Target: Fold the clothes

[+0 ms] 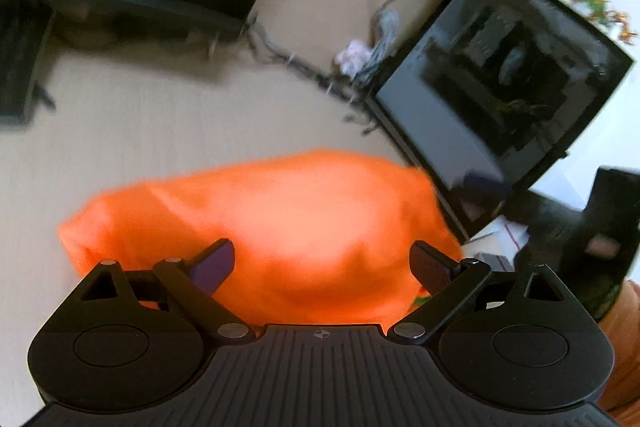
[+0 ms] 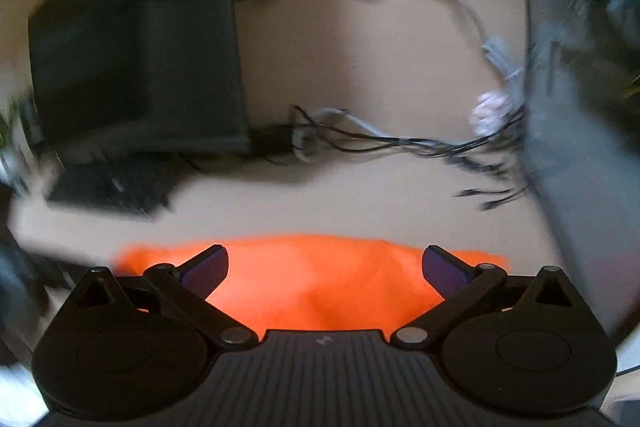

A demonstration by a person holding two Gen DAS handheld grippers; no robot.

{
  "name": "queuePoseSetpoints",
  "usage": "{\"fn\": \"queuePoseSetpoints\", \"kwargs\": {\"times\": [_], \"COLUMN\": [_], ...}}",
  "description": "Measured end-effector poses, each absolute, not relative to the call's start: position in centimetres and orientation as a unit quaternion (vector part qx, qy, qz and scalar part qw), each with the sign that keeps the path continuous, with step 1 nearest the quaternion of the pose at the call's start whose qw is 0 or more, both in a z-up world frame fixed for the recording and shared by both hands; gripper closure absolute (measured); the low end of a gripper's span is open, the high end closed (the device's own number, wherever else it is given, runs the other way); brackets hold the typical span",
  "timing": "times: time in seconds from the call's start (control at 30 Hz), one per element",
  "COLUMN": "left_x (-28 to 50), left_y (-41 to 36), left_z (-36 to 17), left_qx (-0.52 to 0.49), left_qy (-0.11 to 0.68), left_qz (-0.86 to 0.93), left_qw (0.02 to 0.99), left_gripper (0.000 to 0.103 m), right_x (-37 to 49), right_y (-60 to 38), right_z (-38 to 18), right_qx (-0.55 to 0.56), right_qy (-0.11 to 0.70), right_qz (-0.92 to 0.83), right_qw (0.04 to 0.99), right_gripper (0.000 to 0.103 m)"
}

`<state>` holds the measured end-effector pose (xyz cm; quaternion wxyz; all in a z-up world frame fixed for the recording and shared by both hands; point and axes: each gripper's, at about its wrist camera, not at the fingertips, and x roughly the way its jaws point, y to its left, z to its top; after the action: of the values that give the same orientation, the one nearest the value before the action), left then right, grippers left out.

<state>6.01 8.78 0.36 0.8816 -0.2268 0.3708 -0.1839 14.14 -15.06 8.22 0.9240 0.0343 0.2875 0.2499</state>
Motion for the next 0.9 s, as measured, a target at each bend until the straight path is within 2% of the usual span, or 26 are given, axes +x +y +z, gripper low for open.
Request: {"fn": "queuePoseSetpoints", "kwargs": {"times": [0.1, 0.2, 0.27, 0.43, 0.53, 0.7, 0.9], "left_x": [7.5, 7.9, 8.0, 8.1, 8.0, 7.8, 7.3], "left_y": [8.1, 8.1, 8.5, 8.9, 8.9, 8.8, 8.4], "left_z": [-2.0, -2.7, -2.8, -3.1, -3.0, -2.7, -1.9], "left_qx": [-0.242, -0.238, -0.247, -0.259, -0.258, -0.255, -0.24], "left_qy": [0.401, 0.392, 0.39, 0.383, 0.384, 0.389, 0.398], "left_qz": [-0.177, -0.18, -0.183, -0.181, -0.174, -0.161, -0.141], "left_qw": [0.866, 0.87, 0.868, 0.868, 0.869, 0.87, 0.874], "left_gripper": [0.006, 0.005, 0.005, 0.004, 0.004, 0.004, 0.003], "right_x": [16.7, 18.7, 18.3, 18.2, 16.6, 12.9, 11.5], "right_y": [-11.8, -9.6, -9.0, -10.0, -12.4, -12.4, -13.0], "right_z": [5.6, 2.0, 2.0, 3.6, 5.0, 1.8, 2.9], "right_qx": [0.045, 0.023, 0.012, 0.031, 0.07, -0.058, -0.042], "right_qy": [0.324, 0.358, 0.348, 0.391, 0.371, 0.36, 0.336], "right_qz": [0.257, 0.224, 0.219, 0.239, 0.217, 0.177, 0.164], "right_qw": [0.909, 0.906, 0.911, 0.888, 0.901, 0.914, 0.927], "right_gripper": [0.0, 0.0, 0.0, 0.0, 0.0, 0.0, 0.0]}}
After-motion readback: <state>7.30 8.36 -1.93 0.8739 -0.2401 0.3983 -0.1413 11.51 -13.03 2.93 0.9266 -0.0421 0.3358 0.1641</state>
